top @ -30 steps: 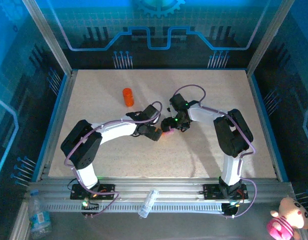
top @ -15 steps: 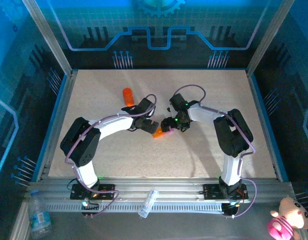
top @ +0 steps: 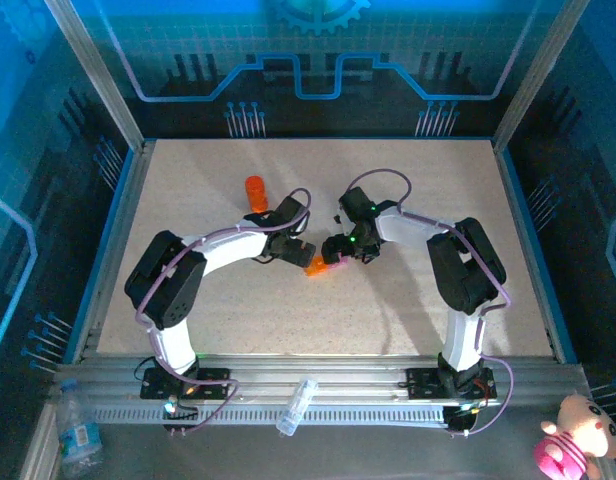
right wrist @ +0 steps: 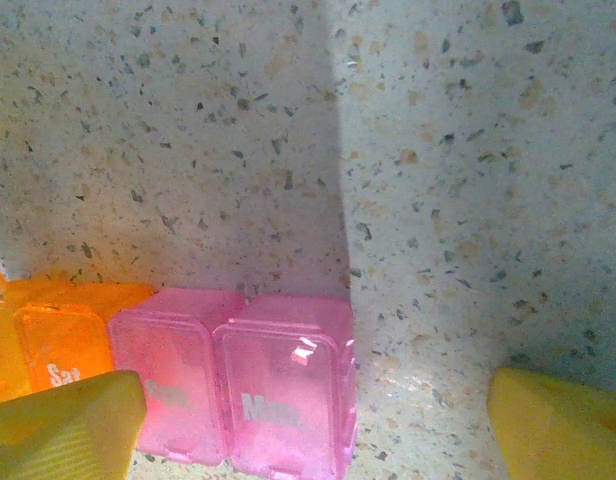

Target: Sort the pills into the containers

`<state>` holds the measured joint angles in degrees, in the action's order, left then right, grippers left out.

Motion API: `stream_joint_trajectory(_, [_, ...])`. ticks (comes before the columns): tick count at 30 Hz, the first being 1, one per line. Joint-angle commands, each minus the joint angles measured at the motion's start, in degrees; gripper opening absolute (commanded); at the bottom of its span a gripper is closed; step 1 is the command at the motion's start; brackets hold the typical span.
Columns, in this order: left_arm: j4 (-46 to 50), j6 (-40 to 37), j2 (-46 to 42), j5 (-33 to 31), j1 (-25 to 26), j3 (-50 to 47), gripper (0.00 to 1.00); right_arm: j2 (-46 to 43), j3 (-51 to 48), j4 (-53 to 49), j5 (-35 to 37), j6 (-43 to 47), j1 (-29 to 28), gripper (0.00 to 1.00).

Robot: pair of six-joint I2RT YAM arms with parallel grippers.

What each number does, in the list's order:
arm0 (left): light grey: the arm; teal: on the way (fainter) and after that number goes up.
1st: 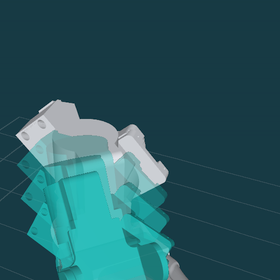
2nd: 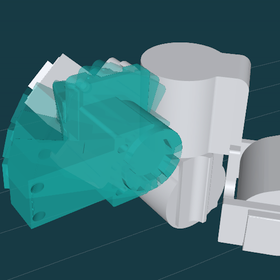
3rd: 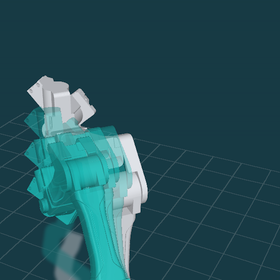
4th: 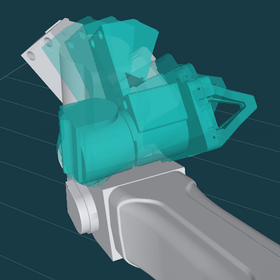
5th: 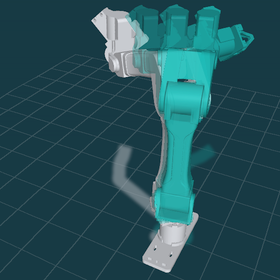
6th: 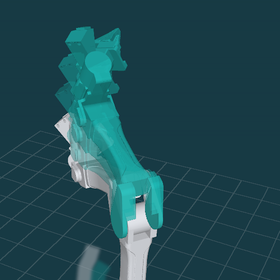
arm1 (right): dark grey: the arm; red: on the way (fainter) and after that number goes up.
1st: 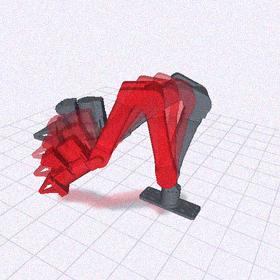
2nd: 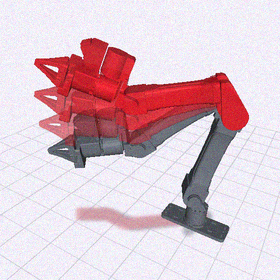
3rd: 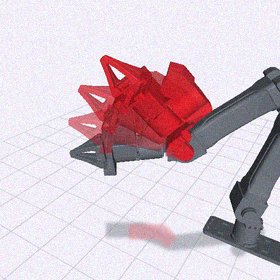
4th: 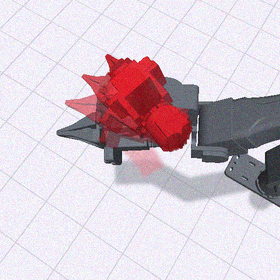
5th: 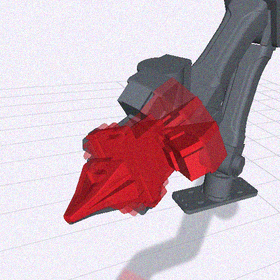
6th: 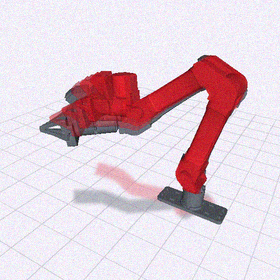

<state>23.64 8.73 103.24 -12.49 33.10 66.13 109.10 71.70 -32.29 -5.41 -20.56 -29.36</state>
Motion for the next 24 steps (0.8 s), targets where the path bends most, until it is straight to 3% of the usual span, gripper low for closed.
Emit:
stream_joint_trajectory(1, [0.48,2.78,-5.46,2.57,-0.24,2.6,0.99,-1.25,1.72,-2.81,-0.68,0.09,-0.36,0.9])
stream_joint_trajectory(8, [-2.22,10.72,-12.89,6.92,-0.28,-1.99,0.99,-6.51,1.49,-2.5,-1.94,-1.51,0.87,0.91])
stream_joint_trajectory(15, [-12.8,22.71,-17.97,14.6,-0.24,-13.04,0.99,-7.45,-3.84,4.32,-6.22,-4.99,3.33,0.91])
stream_joint_trajectory(19, [-22.1,29.09,-18.11,19.0,-0.25,-19.24,0.99,-7.31,-8.15,11.77,-11.68,-9.17,5.63,0.9])
stream_joint_trajectory(24, [-26.98,31.81,-15.73,20.72,0.16,-21.16,0.99,-6.32,-10.19,15.37,-14.52,-11.6,6.71,0.86])
